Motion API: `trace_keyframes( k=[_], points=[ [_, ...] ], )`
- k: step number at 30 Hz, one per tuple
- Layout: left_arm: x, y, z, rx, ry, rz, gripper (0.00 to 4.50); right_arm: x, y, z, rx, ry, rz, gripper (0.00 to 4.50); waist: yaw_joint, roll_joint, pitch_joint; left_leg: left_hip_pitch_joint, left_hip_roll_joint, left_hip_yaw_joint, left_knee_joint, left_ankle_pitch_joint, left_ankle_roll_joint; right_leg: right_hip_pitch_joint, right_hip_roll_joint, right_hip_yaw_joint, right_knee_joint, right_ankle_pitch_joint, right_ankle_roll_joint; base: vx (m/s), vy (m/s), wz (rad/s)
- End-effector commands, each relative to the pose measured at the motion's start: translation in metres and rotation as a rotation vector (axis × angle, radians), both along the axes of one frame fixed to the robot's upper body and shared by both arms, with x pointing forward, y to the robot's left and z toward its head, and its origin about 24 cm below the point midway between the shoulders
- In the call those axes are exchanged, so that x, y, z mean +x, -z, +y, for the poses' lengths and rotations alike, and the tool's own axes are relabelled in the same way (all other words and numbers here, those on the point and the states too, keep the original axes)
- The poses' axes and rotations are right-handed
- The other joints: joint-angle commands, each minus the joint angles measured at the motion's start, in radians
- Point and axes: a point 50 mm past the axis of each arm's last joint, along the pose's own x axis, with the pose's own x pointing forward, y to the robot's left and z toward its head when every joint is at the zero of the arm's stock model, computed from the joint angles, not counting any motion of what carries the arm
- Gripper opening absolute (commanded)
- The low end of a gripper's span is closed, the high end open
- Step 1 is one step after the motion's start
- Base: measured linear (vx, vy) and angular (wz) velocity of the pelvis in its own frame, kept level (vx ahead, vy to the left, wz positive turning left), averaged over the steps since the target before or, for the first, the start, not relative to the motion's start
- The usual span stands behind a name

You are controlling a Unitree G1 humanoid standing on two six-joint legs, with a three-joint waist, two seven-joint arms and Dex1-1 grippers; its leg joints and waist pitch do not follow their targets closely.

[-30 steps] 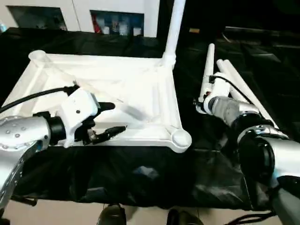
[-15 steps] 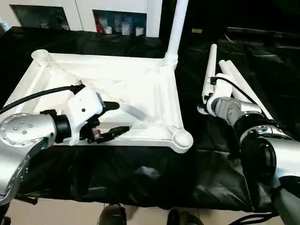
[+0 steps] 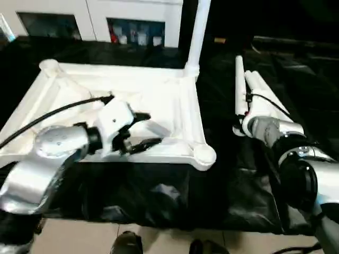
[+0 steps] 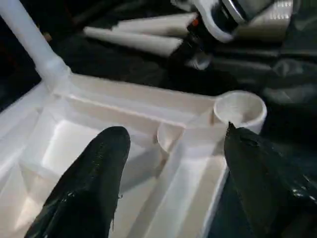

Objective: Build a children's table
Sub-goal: Rotate leg to tighten

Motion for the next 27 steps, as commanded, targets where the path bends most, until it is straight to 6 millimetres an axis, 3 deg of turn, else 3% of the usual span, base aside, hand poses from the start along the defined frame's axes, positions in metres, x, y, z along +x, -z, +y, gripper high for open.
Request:
trace_keyframes(
  k=[1, 3, 4, 5, 6, 8, 11, 15, 18, 20, 22, 25, 27],
  points=[
    [0.007, 0.001, -0.008, -0.026, -0.005, -0.018, 3.47, 0.003, -0.009, -0.010, 0.044, 0.033, -0.065, 2.75, 0.002, 0.015, -0.111, 0.032, 0.007, 0.003, -0.063, -0.291, -0.067, 0.065, -0.039, 0.037, -0.073, -0.257, -0.192, 0.000, 0.000, 0.00],
    [0.012, 0.003, -0.012, -0.062, -0.018, -0.023, 3.47, 0.005, -0.013, -0.012, 0.062, 0.034, -0.116, 2.75, -0.002, 0.017, -0.112, 0.029, 0.007, 0.001, -0.062, -0.319, -0.069, 0.065, -0.041, 0.035, -0.077, -0.301, -0.180, 0.000, 0.000, 0.00],
    [0.022, 0.006, -0.019, -0.107, -0.062, -0.041, 3.47, 0.008, -0.021, -0.015, 0.094, 0.013, -0.226, 2.74, -0.005, 0.020, -0.112, 0.028, 0.006, 0.000, -0.061, -0.325, -0.065, 0.065, -0.039, 0.035, -0.080, -0.308, -0.174, 0.000, 0.000, 0.00],
    [0.025, 0.007, -0.021, -0.121, -0.075, -0.046, 3.47, 0.008, -0.023, -0.017, 0.099, 0.006, -0.256, 2.74, -0.002, 0.016, -0.114, 0.031, 0.006, 0.001, -0.059, -0.330, -0.057, 0.063, -0.038, 0.034, -0.084, -0.317, -0.166, 0.000, 0.000, 0.00],
    [0.027, 0.008, -0.024, -0.140, -0.087, -0.042, 3.47, 0.007, -0.023, -0.017, 0.107, -0.012, -0.271, 2.74, -0.003, 0.027, -0.115, 0.032, 0.006, -0.002, -0.057, -0.323, -0.056, 0.064, -0.039, 0.034, -0.079, -0.309, -0.170, 0.000, 0.000, 0.00],
    [0.030, 0.010, -0.027, -0.154, -0.093, -0.038, 3.47, 0.007, -0.021, -0.017, 0.118, -0.027, -0.275, 2.73, -0.009, 0.020, -0.117, 0.021, 0.004, -0.003, -0.059, -0.295, -0.041, 0.073, -0.036, 0.031, -0.079, -0.292, -0.179, 0.000, 0.000, 0.00],
    [0.036, 0.018, -0.041, -0.185, -0.103, -0.026, 3.47, 0.001, -0.013, -0.019, 0.155, -0.072, -0.312, 2.73, -0.010, 0.032, -0.123, 0.023, 0.002, -0.002, -0.051, -0.273, -0.020, 0.070, -0.035, 0.031, -0.081, -0.279, -0.189, 0.000, 0.000, 0.00],
    [0.041, 0.023, -0.050, -0.206, -0.120, -0.011, 3.47, -0.004, -0.007, -0.020, 0.196, -0.099, -0.342, 2.72, -0.012, 0.034, -0.131, 0.018, 0.002, 0.000, -0.047, -0.237, 0.016, 0.075, -0.032, 0.027, -0.083, -0.256, -0.203, 0.000, 0.000, 0.00],
    [0.047, 0.029, -0.059, -0.244, -0.148, 0.027, 3.47, -0.012, 0.001, -0.023, 0.226, -0.124, -0.370, 2.72, -0.014, 0.034, -0.134, 0.021, 0.002, 0.000, -0.045, -0.242, 0.025, 0.073, -0.032, 0.024, -0.085, -0.281, -0.203, 0.000, 0.000, 0.00],
    [0.049, 0.032, -0.064, -0.259, -0.160, 0.045, 3.47, -0.017, 0.006, -0.023, 0.248, -0.130, -0.375, 2.72, -0.015, 0.033, -0.132, 0.023, 0.002, 0.000, -0.046, -0.253, 0.031, 0.071, -0.031, 0.024, -0.093, -0.307, -0.184, 0.000, 0.000, 0.00],
    [0.051, 0.033, -0.067, -0.275, -0.171, 0.058, 3.47, -0.021, 0.007, -0.023, 0.260, -0.152, -0.385, 2.72, -0.021, 0.030, -0.132, 0.018, 0.001, -0.002, -0.047, -0.251, 0.032, 0.073, -0.030, 0.021, -0.093, -0.318, -0.185, 0.000, 0.000, 0.00],
    [0.055, 0.035, -0.073, -0.316, -0.203, 0.087, 3.47, -0.029, 0.008, -0.021, 0.295, -0.187, -0.414, 2.72, -0.019, 0.030, -0.134, 0.020, 0.001, -0.003, -0.047, -0.249, 0.037, 0.073, -0.030, 0.022, -0.096, -0.330, -0.166, 0.000, 0.000, 0.00],
    [0.059, 0.034, -0.077, -0.375, -0.233, 0.118, 3.47, -0.037, 0.004, -0.020, 0.341, -0.204, -0.457, 2.72, -0.021, 0.026, -0.128, 0.020, -0.003, 0.001, -0.048, -0.252, 0.044, 0.071, -0.026, 0.021, -0.107, -0.355, -0.148, 0.000, 0.000, 0.00]
  ],
)
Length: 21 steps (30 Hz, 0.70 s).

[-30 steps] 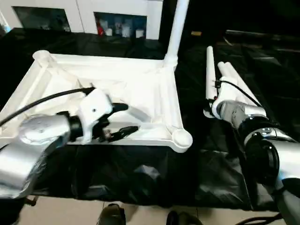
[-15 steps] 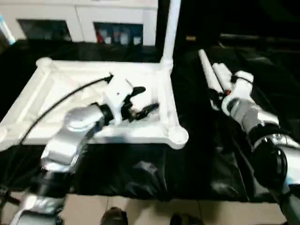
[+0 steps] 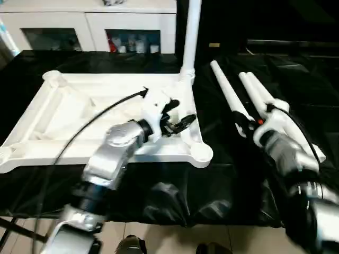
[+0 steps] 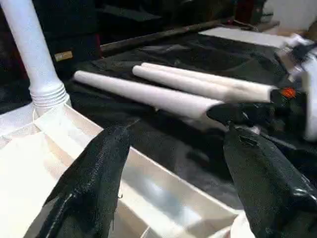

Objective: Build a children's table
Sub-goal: Rotate leg to tighten

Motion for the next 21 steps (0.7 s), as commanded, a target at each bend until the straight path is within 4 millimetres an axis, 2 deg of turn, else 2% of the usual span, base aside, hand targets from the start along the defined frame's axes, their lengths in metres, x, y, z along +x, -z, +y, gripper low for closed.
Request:
trace_keyframes(
  k=[1, 2, 3, 5, 6, 8, 10, 11, 12, 13, 14, 15, 17, 20, 21],
  points=[
    [0.007, -0.004, 0.000, -0.059, -0.042, 0.031, 3.47, -0.002, -0.019, 0.003, 0.049, -0.038, -0.096, 2.72, 0.003, -0.015, -0.108, 0.025, 0.003, 0.003, -0.061, -0.254, 0.036, 0.071, -0.032, 0.024, -0.103, -0.365, -0.151, 0.000, 0.000, 0.00],
    [0.008, -0.004, 0.000, -0.091, -0.050, 0.053, 3.47, -0.007, -0.020, 0.005, 0.063, -0.054, -0.113, 2.72, 0.000, -0.017, -0.104, 0.025, 0.000, 0.006, -0.062, -0.254, 0.039, 0.069, -0.028, 0.023, -0.110, -0.377, -0.141, 0.000, 0.000, 0.00],
    [0.008, -0.004, 0.000, -0.091, -0.050, 0.053, 3.47, -0.007, -0.020, 0.005, 0.063, -0.054, -0.113, 2.72, 0.005, -0.016, -0.108, 0.027, 0.002, 0.002, -0.062, -0.253, 0.039, 0.070, -0.032, 0.023, -0.108, -0.381, -0.137, 0.000, 0.000, 0.00],
    [0.010, -0.004, -0.002, -0.167, -0.056, 0.109, 3.47, -0.019, -0.022, 0.007, 0.129, -0.076, -0.149, 2.72, 0.000, -0.020, -0.106, 0.021, 0.000, 0.003, -0.062, -0.247, 0.038, 0.071, -0.032, 0.020, -0.110, -0.393, -0.132, 0.000, 0.000, 0.00],
    [0.010, -0.004, -0.003, -0.197, -0.054, 0.135, 3.47, -0.026, -0.022, 0.009, 0.161, -0.083, -0.161, 2.72, 0.003, -0.018, -0.103, 0.028, -0.002, 0.006, -0.061, -0.250, 0.046, 0.066, -0.030, 0.023, -0.116, -0.402, -0.126, 0.000, 0.000, 0.00],
    [0.009, -0.002, -0.009, -0.262, -0.031, 0.216, 3.47, -0.042, -0.020, 0.011, 0.234, -0.103, -0.180, 2.71, 0.000, -0.015, -0.105, 0.025, 0.001, 0.001, -0.066, -0.264, 0.050, 0.068, -0.032, 0.018, -0.116, -0.419, -0.126, 0.000, 0.000, 0.00],
    [0.007, -0.001, -0.014, -0.292, -0.011, 0.254, 3.47, -0.048, -0.020, 0.012, 0.253, -0.114, -0.185, 2.70, 0.000, -0.013, -0.106, 0.028, 0.003, -0.001, -0.068, -0.268, 0.050, 0.067, -0.033, 0.017, -0.120, -0.417, -0.127, 0.000, 0.000, 0.00],
    [0.007, 0.000, -0.017, -0.314, 0.001, 0.283, 3.47, -0.052, -0.020, 0.013, 0.267, -0.122, -0.186, 2.70, -0.003, -0.012, -0.106, 0.023, 0.003, -0.003, -0.070, -0.269, 0.047, 0.070, -0.033, 0.016, -0.120, -0.413, -0.130, 0.000, 0.000, 0.00],
    [0.007, 0.000, -0.018, -0.316, 0.001, 0.285, 3.47, -0.053, -0.020, 0.013, 0.268, -0.122, -0.186, 2.70, -0.002, -0.012, -0.105, 0.027, 0.003, -0.003, -0.071, -0.276, 0.046, 0.069, -0.033, 0.015, -0.123, -0.421, -0.127, 0.000, 0.000, 0.00],
    [0.008, 0.004, -0.025, -0.348, -0.002, 0.366, 3.47, -0.060, -0.022, 0.014, 0.285, -0.128, -0.188, 2.70, -0.006, -0.008, -0.101, 0.025, 0.000, 0.000, -0.071, -0.286, 0.042, 0.069, -0.030, 0.014, -0.128, -0.437, -0.118, 0.000, 0.000, 0.00],
    [0.009, 0.006, -0.028, -0.353, -0.006, 0.397, 3.47, -0.063, -0.022, 0.015, 0.287, -0.133, -0.189, 2.70, -0.002, -0.008, -0.102, 0.033, 0.002, -0.001, -0.070, -0.299, 0.040, 0.065, -0.032, 0.014, -0.131, -0.451, -0.113, 0.000, 0.000, 0.00],
    [0.010, 0.008, -0.032, -0.353, -0.008, 0.420, 3.47, -0.066, -0.023, 0.015, 0.287, -0.137, -0.190, 2.70, -0.006, -0.006, -0.099, 0.034, 0.000, -0.003, -0.071, -0.318, 0.038, 0.065, -0.032, 0.011, -0.137, -0.473, -0.107, 0.000, 0.000, 0.00],
    [0.010, 0.009, -0.035, -0.356, -0.001, 0.438, 3.47, -0.070, -0.026, 0.015, 0.301, -0.148, -0.197, 2.70, -0.008, -0.008, -0.103, 0.026, -0.001, -0.007, -0.078, -0.300, 0.039, 0.078, -0.034, 0.007, -0.139, -0.470, -0.086, 0.000, 0.000, 0.00],
    [0.012, 0.007, -0.041, -0.465, 0.002, 0.512, 3.47, -0.079, -0.032, 0.017, 0.330, -0.193, -0.219, 2.70, -0.009, -0.008, -0.104, 0.025, -0.002, -0.005, -0.077, -0.287, 0.046, 0.075, -0.036, 0.008, -0.144, -0.471, -0.076, 0.000, 0.000, 0.00],
    [0.012, 0.007, -0.041, -0.465, 0.002, 0.512, 3.47, -0.079, -0.032, 0.017, 0.330, -0.193, -0.219, 2.70, -0.003, -0.005, -0.106, 0.031, -0.003, -0.003, -0.074, -0.287, 0.049, 0.071, -0.037, 0.008, -0.148, -0.479, -0.079, 0.000, 0.000, 0.00]
  ],
)
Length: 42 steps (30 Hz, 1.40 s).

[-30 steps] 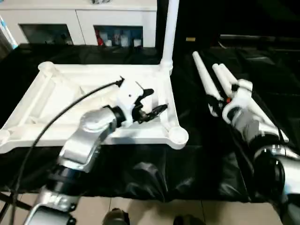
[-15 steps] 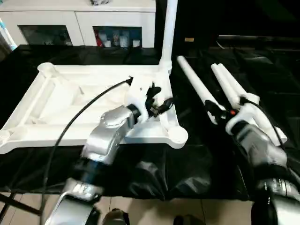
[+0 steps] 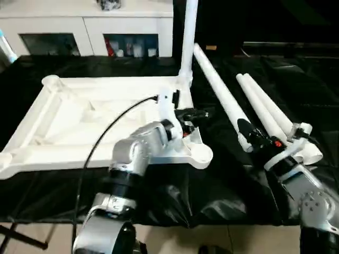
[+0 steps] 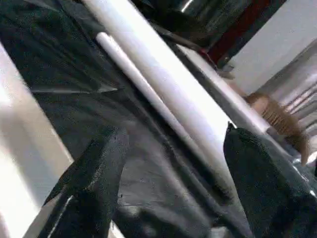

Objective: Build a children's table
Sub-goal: Rotate leg to tighten

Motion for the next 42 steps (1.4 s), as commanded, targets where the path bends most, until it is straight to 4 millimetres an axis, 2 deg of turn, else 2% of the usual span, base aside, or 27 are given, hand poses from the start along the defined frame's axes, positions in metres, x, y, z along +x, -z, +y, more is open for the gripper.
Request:
trace_keyframes(
  k=[1, 3, 4, 6, 7, 10, 12, 14, 15, 17, 19, 20, 22, 23, 24, 25, 29, 31, 34, 36, 39, 40, 42],
  points=[
    [0.003, -0.006, -0.002, -0.061, -0.014, 0.041, 3.47, -0.003, -0.013, 0.006, 0.021, -0.061, -0.055, 2.70, 0.004, -0.020, -0.088, 0.025, -0.003, 0.000, -0.071, -0.289, 0.043, 0.059, -0.035, 0.010, -0.108, -0.481, -0.086, 0.000, 0.000, 0.00],
    [0.004, -0.013, -0.005, -0.157, -0.008, 0.056, 3.47, -0.008, -0.014, 0.009, 0.020, -0.097, -0.057, 2.70, 0.005, -0.021, -0.089, 0.025, -0.004, -0.001, -0.072, -0.290, 0.044, 0.060, -0.036, 0.007, -0.111, -0.490, -0.077, 0.000, 0.000, 0.00],
    [0.005, -0.016, -0.005, -0.196, -0.006, 0.066, 3.47, -0.010, -0.015, 0.010, 0.023, -0.109, -0.057, 2.70, 0.004, -0.020, -0.088, 0.027, -0.003, -0.001, -0.072, -0.301, 0.044, 0.056, -0.035, 0.006, -0.115, -0.503, -0.074, 0.000, 0.000, 0.00],
    [0.005, -0.021, -0.006, -0.258, 0.003, 0.086, 3.47, -0.012, -0.016, 0.013, 0.029, -0.130, -0.060, 2.69, 0.003, -0.024, -0.089, 0.024, -0.004, -0.001, -0.073, -0.298, 0.043, 0.060, -0.036, 0.004, -0.115, -0.507, -0.071, 0.000, 0.000, 0.00],
    [0.006, -0.023, -0.007, -0.299, 0.014, 0.110, 3.47, -0.013, -0.018, 0.018, 0.040, -0.155, -0.068, 2.69, 0.006, -0.023, -0.088, 0.027, -0.004, 0.000, -0.072, -0.301, 0.043, 0.056, -0.037, 0.004, -0.118, -0.514, -0.068, 0.000, 0.000, 0.00],
    [0.007, -0.020, -0.010, -0.300, 0.021, 0.132, 3.47, -0.014, -0.020, 0.025, 0.043, -0.199, -0.074, 2.69, 0.006, -0.021, -0.087, 0.032, -0.005, -0.001, -0.073, -0.315, 0.040, 0.051, -0.033, 0.002, -0.124, -0.534, -0.050, 0.000, 0.000, 0.00],
    [0.005, -0.020, -0.013, -0.331, 0.039, 0.152, 3.47, -0.016, -0.020, 0.029, 0.047, -0.224, -0.073, 2.69, 0.005, -0.020, -0.086, 0.032, -0.004, -0.002, -0.075, -0.325, 0.035, 0.052, -0.034, 0.001, -0.126, -0.543, -0.043, 0.000, 0.000, 0.00],
    [0.001, -0.027, -0.017, -0.403, 0.091, 0.152, 3.47, -0.018, -0.019, 0.034, 0.038, -0.249, -0.068, 2.69, 0.008, -0.018, -0.089, 0.034, -0.003, -0.002, -0.075, -0.320, 0.032, 0.053, -0.038, 0.002, -0.125, -0.536, -0.047, 0.000, 0.000, 0.00],
    [0.000, -0.028, -0.018, -0.415, 0.100, 0.152, 3.47, -0.018, -0.018, 0.034, 0.036, -0.253, -0.067, 2.69, 0.008, -0.017, -0.087, 0.037, 0.001, -0.003, -0.079, -0.329, 0.034, 0.052, -0.037, 0.000, -0.127, -0.522, -0.058, 0.000, 0.000, 0.00],
    [-0.001, -0.030, -0.020, -0.416, 0.115, 0.151, 3.47, -0.019, -0.018, 0.036, 0.032, -0.263, -0.063, 2.68, 0.008, -0.016, -0.088, 0.039, 0.005, -0.004, -0.084, -0.335, 0.034, 0.056, -0.037, -0.001, -0.126, -0.489, -0.074, 0.000, 0.000, 0.00],
    [0.001, -0.025, -0.022, -0.376, 0.093, 0.170, 3.47, -0.020, -0.018, 0.038, 0.027, -0.275, -0.061, 2.67, 0.003, -0.017, -0.080, 0.049, 0.004, -0.004, -0.088, -0.387, 0.025, 0.053, -0.038, -0.004, -0.135, -0.526, -0.066, 0.000, 0.000, 0.00],
    [0.002, -0.024, -0.022, -0.367, 0.086, 0.172, 3.47, -0.020, -0.018, 0.038, 0.026, -0.279, -0.061, 2.67, 0.001, -0.017, -0.078, 0.050, 0.003, -0.005, -0.088, -0.398, 0.022, 0.055, -0.038, -0.006, -0.138, -0.545, -0.058, 0.000, 0.000, 0.00],
    [0.004, -0.022, -0.021, -0.351, 0.060, 0.171, 3.47, -0.020, -0.019, 0.039, 0.017, -0.291, -0.059, 2.67, -0.003, -0.014, -0.076, 0.060, 0.002, -0.008, -0.092, -0.425, 0.012, 0.063, -0.042, -0.016, -0.154, -0.596, -0.021, 0.000, 0.000, 0.00],
    [0.006, -0.024, -0.017, -0.358, 0.036, 0.159, 3.19, -0.019, -0.018, 0.040, 0.009, -0.297, -0.057, 2.67, -0.004, -0.013, -0.078, 0.059, 0.003, -0.009, -0.093, -0.425, 0.011, 0.067, -0.043, -0.019, -0.155, -0.591, -0.018, 0.000, 0.000, 0.00],
    [0.009, -0.025, -0.012, -0.361, 0.008, 0.151, 3.12, -0.018, -0.018, 0.040, 0.006, -0.299, -0.056, 2.67, -0.004, -0.020, -0.081, 0.053, 0.006, -0.012, -0.096, -0.412, 0.012, 0.076, -0.048, -0.023, -0.154, -0.572, -0.014, 0.000, 0.000, 0.00],
    [0.009, -0.025, -0.012, -0.361, 0.008, 0.151, 3.12, -0.018, -0.018, 0.040, 0.006, -0.299, -0.056, 2.67, -0.003, -0.017, -0.083, 0.051, 0.008, -0.014, -0.100, -0.404, 0.012, 0.079, -0.050, -0.023, -0.152, -0.547, -0.017, 0.000, 0.000, 0.00],
    [0.013, -0.038, 0.005, -0.325, -0.027, 0.023, 2.69, -0.013, -0.019, 0.044, -0.006, -0.328, -0.057, 2.67, 0.003, -0.025, -0.084, 0.051, 0.010, -0.010, -0.102, -0.363, 0.020, 0.076, -0.053, -0.016, -0.144, -0.492, -0.046, 0.000, 0.000, 0.00],
    [0.012, -0.042, 0.007, -0.301, -0.014, -0.023, 2.60, -0.011, -0.020, 0.044, -0.006, -0.332, -0.059, 2.67, 0.005, -0.022, -0.086, 0.049, 0.015, -0.009, -0.104, -0.344, 0.021, 0.077, -0.055, -0.010, -0.135, -0.444, -0.074, 0.000, 0.000, 0.00],
    [0.010, -0.047, 0.007, -0.233, 0.015, -0.119, 2.38, -0.009, -0.021, 0.045, -0.011, -0.342, -0.062, 2.64, 0.010, -0.025, -0.088, 0.050, 0.015, -0.005, -0.102, -0.319, 0.025, 0.078, -0.057, -0.004, -0.128, -0.407, -0.097, 0.000, 0.000, 0.00],
    [0.009, -0.050, 0.007, -0.213, 0.025, -0.144, 2.35, -0.008, -0.021, 0.046, -0.017, -0.348, -0.066, 2.61, 0.012, -0.024, -0.089, 0.052, 0.018, -0.004, -0.103, -0.308, 0.024, 0.075, -0.056, 0.000, -0.124, -0.391, -0.103, 0.000, 0.000, 0.00],
    [0.009, -0.053, 0.010, -0.200, 0.016, -0.173, 2.09, -0.005, -0.020, 0.045, -0.051, -0.334, -0.064, 2.59, 0.018, -0.029, -0.090, 0.045, 0.014, 0.002, -0.098, -0.277, 0.023, 0.078, -0.056, 0.003, -0.114, -0.369, -0.115, 0.000, 0.000, 0.00],
    [0.010, -0.054, 0.012, -0.188, 0.003, -0.189, 1.97, -0.004, -0.020, 0.046, -0.050, -0.339, -0.062, 2.85, 0.020, -0.030, -0.091, 0.046, 0.012, 0.002, -0.096, -0.277, 0.023, 0.076, -0.057, 0.003, -0.114, -0.383, -0.110, 0.000, 0.000, 0.00],
    [0.010, -0.056, 0.014, -0.169, -0.004, -0.210, 1.96, -0.004, -0.020, 0.046, -0.058, -0.341, -0.062, 2.92, 0.022, -0.030, -0.090, 0.049, 0.013, 0.004, -0.094, -0.279, 0.024, 0.073, -0.057, 0.004, -0.115, -0.396, -0.106, 0.000, 0.000, 0.00]
  ],
)
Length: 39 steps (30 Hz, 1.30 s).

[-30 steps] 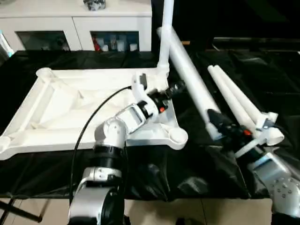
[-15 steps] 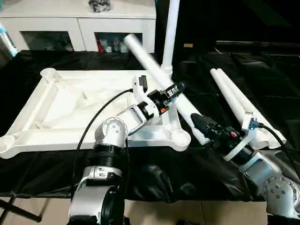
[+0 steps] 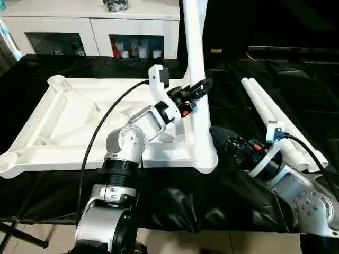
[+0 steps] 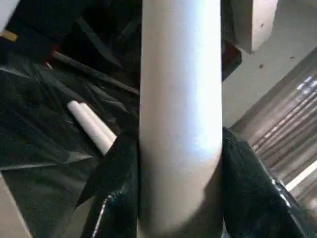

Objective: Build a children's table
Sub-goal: Rotate leg to tighten

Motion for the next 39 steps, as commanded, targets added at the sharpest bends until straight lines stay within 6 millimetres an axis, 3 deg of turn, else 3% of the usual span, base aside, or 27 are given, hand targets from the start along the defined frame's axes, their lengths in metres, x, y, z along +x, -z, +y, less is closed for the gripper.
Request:
trace_keyframes(
  k=[1, 3, 10, 14, 23, 26, 30, 32, 35, 37, 39],
  points=[
    [0.000, -0.015, 0.003, 0.042, -0.019, -0.106, 1.91, 0.003, -0.002, 0.001, -0.016, -0.012, -0.010, 2.96, 0.004, -0.022, -0.087, 0.025, 0.016, -0.002, -0.071, -0.262, 0.020, 0.047, -0.042, 0.029, -0.070, -0.401, -0.113, 0.000, 0.000, 0.00],
    [0.001, -0.020, 0.006, 0.068, -0.043, -0.146, 1.85, 0.001, -0.006, 0.002, -0.016, -0.045, -0.028, 3.29, 0.005, -0.022, -0.088, 0.023, 0.018, -0.002, -0.071, -0.253, 0.018, 0.047, -0.039, 0.030, -0.066, -0.380, -0.111, 0.000, 0.000, 0.00],
    [0.000, -0.030, 0.009, 0.081, -0.081, -0.200, 1.84, 0.007, -0.023, -0.006, -0.035, -0.061, -0.078, 3.79, 0.007, -0.026, -0.089, 0.020, 0.017, 0.000, -0.067, -0.226, 0.022, 0.047, -0.038, 0.031, -0.056, -0.356, -0.131, 0.000, 0.000, 0.00],
    [-0.001, -0.031, 0.009, 0.082, -0.088, -0.210, 1.84, 0.012, -0.028, -0.004, -0.066, -0.085, -0.087, 4.19, 0.008, -0.027, -0.087, 0.022, 0.015, 0.002, -0.065, -0.235, 0.021, 0.045, -0.039, 0.031, -0.061, -0.389, -0.124, 0.000, 0.000, 0.00],
    [-0.001, -0.029, 0.002, 0.188, -0.180, -0.252, 1.84, 0.032, -0.031, 0.022, -0.342, -0.137, -0.107, 4.50, 0.001, -0.030, -0.085, 0.020, 0.012, -0.002, -0.065, -0.265, -0.004, 0.041, -0.036, 0.028, -0.070, -0.479, -0.064, 0.000, 0.000, 0.00],
    [0.001, -0.030, -0.002, 0.226, -0.258, -0.266, 1.84, 0.052, -0.031, 0.047, -0.439, -0.058, -0.111, 4.50, -0.011, -0.031, -0.085, 0.016, 0.011, -0.004, -0.067, -0.273, -0.017, 0.040, -0.035, 0.024, -0.071, -0.489, -0.064, 0.000, 0.000, 0.00],
    [0.003, -0.031, -0.002, 0.240, -0.279, -0.280, 1.84, 0.065, -0.031, 0.057, -0.430, -0.006, -0.096, 4.50, -0.018, -0.039, -0.086, 0.022, 0.013, -0.002, -0.066, -0.286, -0.012, 0.034, -0.036, 0.026, -0.072, -0.483, -0.074, 0.000, 0.000, 0.00],
    [0.002, -0.032, -0.002, 0.255, -0.283, -0.296, 1.84, 0.065, -0.033, 0.058, -0.418, -0.011, -0.101, 4.50, -0.016, -0.035, -0.087, 0.022, 0.016, -0.004, -0.069, -0.284, -0.012, 0.036, -0.035, 0.029, -0.067, -0.447, -0.078, 0.000, 0.000, 0.00],
    [0.001, -0.034, 0.002, 0.271, -0.278, -0.331, 1.84, 0.064, -0.037, 0.056, -0.368, -0.062, -0.118, 4.50, -0.016, -0.039, -0.090, 0.018, 0.017, -0.003, -0.070, -0.257, -0.008, 0.042, -0.033, 0.033, -0.053, -0.358, -0.094, 0.000, 0.000, 0.00],
    [-0.003, -0.034, 0.001, 0.244, -0.185, -0.356, 1.84, 0.059, -0.039, 0.052, -0.314, -0.137, -0.142, 4.50, -0.011, -0.034, -0.092, 0.020, 0.017, -0.001, -0.066, -0.231, 0.005, 0.044, -0.035, 0.036, -0.046, -0.305, -0.126, 0.000, 0.000, 0.00],
    [-0.005, -0.035, 0.001, 0.232, -0.134, -0.373, 1.84, 0.057, -0.040, 0.050, -0.300, -0.167, -0.153, 4.50, -0.008, -0.036, -0.094, 0.020, 0.017, 0.002, -0.063, -0.214, 0.014, 0.047, -0.036, 0.037, -0.040, -0.268, -0.155, 0.000, 0.000, 0.00]
  ],
)
